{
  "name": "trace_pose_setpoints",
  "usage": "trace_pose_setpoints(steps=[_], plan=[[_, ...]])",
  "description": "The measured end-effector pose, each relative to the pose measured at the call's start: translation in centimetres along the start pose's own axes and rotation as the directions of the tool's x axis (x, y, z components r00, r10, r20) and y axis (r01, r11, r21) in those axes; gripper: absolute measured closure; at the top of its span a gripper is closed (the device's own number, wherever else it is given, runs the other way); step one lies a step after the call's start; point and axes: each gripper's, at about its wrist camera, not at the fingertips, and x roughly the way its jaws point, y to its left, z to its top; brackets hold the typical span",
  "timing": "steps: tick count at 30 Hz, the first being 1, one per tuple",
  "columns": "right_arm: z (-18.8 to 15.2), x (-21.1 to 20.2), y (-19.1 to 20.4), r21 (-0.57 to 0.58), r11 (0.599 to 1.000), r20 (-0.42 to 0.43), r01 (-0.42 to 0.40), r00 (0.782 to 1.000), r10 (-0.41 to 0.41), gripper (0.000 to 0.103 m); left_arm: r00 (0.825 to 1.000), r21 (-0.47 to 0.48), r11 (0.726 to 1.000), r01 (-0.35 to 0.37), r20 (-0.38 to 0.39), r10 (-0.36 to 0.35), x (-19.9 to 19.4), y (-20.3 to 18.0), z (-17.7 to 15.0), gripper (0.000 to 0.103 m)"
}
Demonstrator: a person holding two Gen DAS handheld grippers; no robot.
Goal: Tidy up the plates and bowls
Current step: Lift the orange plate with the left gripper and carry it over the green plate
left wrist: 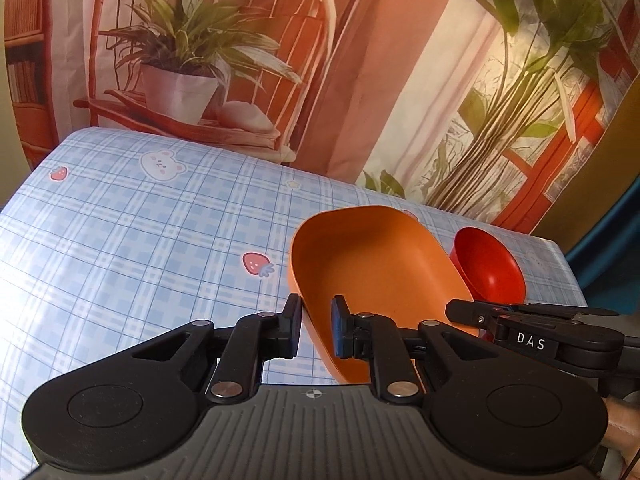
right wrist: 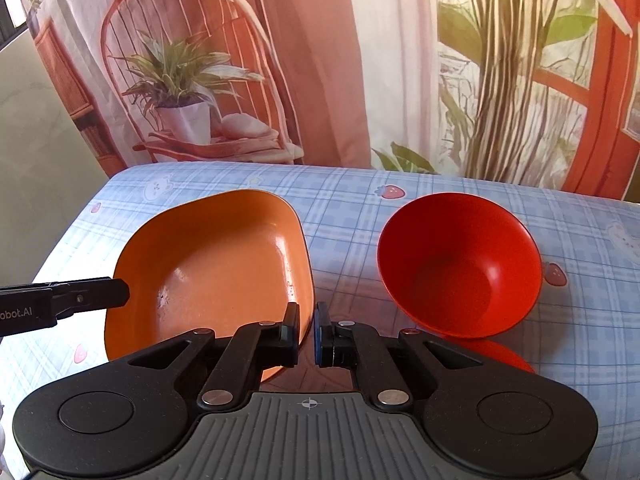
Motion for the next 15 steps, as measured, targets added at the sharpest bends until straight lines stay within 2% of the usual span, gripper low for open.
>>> trace_pose_setpoints(steps=[7,15], plan=[[-1.2,-3.3,0.8,-0.010,1.000,0.026,-0.010,1.000,0.010,0.096,1.000,0.032,0.999,-0.016,0.027,0.015,-3.3,-0.8,-1.2,0.086],[-3.5,-6.9,1.7,-0.018,1.000,0.055,-0.013,0.998,0.014,0.096,1.000,0.049,0.999,-0.022,0.017,0.021,-5.9,-1.4,-3.4,0.086]])
